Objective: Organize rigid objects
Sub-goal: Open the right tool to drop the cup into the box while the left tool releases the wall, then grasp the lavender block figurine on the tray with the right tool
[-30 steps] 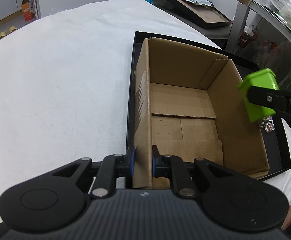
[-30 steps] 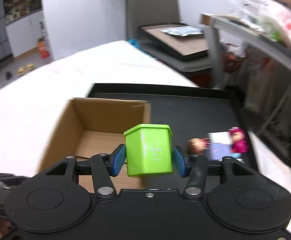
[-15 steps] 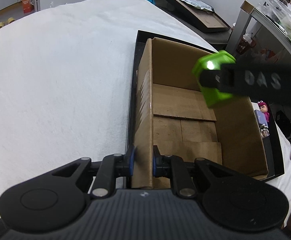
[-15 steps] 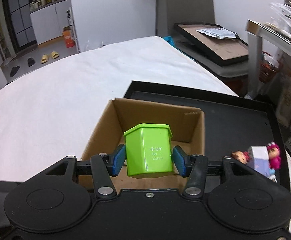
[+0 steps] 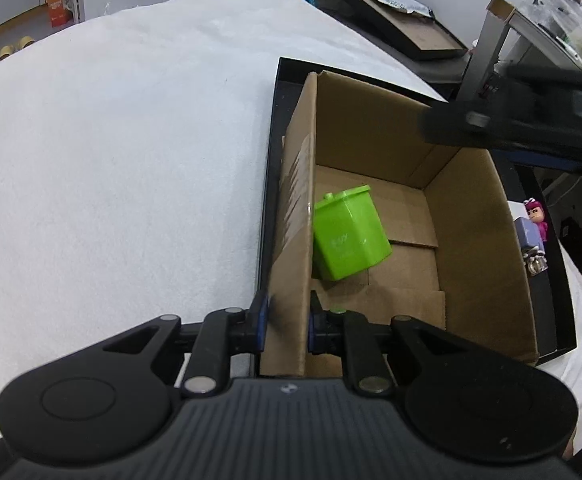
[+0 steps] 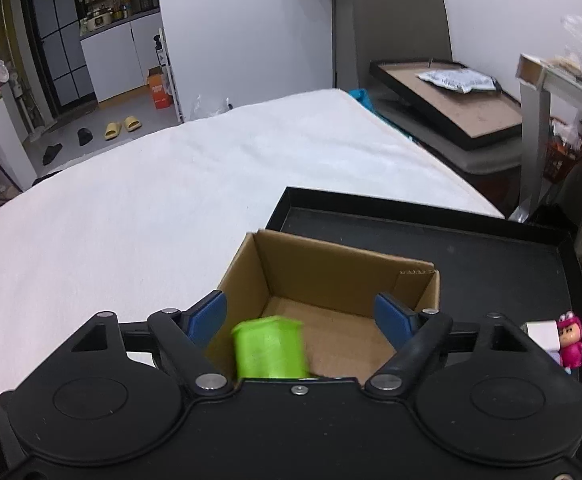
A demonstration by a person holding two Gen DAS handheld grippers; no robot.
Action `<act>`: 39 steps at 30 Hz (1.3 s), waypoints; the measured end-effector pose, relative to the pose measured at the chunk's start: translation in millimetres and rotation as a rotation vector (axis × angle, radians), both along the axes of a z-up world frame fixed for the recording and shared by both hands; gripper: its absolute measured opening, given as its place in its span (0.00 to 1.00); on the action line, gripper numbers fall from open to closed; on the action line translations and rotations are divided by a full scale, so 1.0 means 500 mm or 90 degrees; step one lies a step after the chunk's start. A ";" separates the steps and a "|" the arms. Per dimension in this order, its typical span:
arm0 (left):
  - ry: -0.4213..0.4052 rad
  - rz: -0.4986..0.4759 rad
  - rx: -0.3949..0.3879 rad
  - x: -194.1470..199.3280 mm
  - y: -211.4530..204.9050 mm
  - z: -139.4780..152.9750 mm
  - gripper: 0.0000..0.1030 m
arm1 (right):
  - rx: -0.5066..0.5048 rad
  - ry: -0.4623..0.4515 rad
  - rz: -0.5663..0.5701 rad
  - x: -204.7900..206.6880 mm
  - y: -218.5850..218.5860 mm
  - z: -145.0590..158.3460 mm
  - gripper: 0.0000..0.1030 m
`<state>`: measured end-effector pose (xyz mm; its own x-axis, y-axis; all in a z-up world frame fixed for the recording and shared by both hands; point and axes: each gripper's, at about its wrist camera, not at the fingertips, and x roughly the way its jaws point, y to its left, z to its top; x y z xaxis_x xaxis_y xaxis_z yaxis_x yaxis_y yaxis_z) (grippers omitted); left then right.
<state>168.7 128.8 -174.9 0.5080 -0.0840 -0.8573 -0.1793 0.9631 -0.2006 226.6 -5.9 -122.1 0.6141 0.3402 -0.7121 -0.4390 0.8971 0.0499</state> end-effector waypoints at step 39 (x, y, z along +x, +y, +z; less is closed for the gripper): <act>0.071 0.028 0.221 0.103 -0.133 0.071 0.81 | 0.021 -0.029 -0.237 0.003 -0.349 -0.084 0.91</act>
